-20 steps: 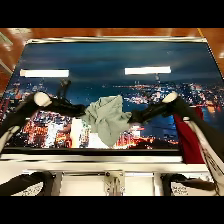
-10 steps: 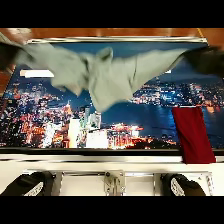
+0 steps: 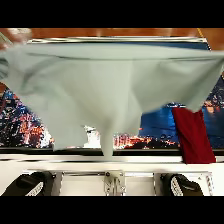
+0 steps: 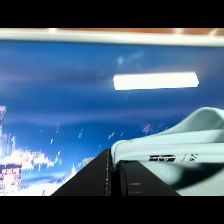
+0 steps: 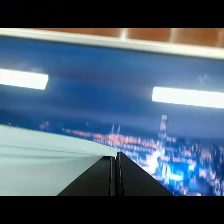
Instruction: Fold the shirts.
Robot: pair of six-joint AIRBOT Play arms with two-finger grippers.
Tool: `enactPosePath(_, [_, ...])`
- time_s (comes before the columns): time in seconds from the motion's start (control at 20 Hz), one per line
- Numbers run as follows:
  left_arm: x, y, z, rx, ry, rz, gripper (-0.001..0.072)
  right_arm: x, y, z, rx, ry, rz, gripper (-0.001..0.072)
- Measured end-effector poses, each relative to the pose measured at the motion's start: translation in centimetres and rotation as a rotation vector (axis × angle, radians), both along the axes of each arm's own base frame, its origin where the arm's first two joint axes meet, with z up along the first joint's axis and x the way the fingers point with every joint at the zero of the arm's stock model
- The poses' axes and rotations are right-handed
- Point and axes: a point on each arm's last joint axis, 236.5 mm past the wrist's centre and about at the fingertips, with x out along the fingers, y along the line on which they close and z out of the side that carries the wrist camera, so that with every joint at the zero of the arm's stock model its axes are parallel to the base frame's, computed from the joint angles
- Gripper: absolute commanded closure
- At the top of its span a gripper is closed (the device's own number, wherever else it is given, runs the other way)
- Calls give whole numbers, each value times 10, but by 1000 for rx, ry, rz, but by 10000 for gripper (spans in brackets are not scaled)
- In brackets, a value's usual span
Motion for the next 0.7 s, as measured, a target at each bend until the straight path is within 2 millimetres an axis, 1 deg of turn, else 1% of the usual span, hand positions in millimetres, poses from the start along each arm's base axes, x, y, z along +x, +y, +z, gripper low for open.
enactPosePath(0.25, [15,1,-90,50,209,33,671,4,-10,-78,24,212,-27,651])
enactPosePath(0.35, [20,-1,-118,52,258,39,671,6,-13,-109,40,292,-32,651])
enactPosePath(0.45, [25,-2,-138,49,289,45,671,13,-15,-132,57,345,-34,651])
enactPosePath(0.5, [27,-3,-143,44,293,47,671,20,-16,-136,63,339,-35,651])
enactPosePath(0.55, [29,-4,-145,40,293,47,671,27,-16,-134,74,315,-36,652])
enactPosePath(0.6, [29,-5,-144,33,287,46,671,34,-16,-125,82,274,-36,652])
enactPosePath(0.65, [30,-7,-137,22,267,44,671,41,-15,-110,87,218,-35,652])
enactPosePath(0.7, [30,-8,-125,5,240,38,671,47,-14,-90,88,152,-32,652])
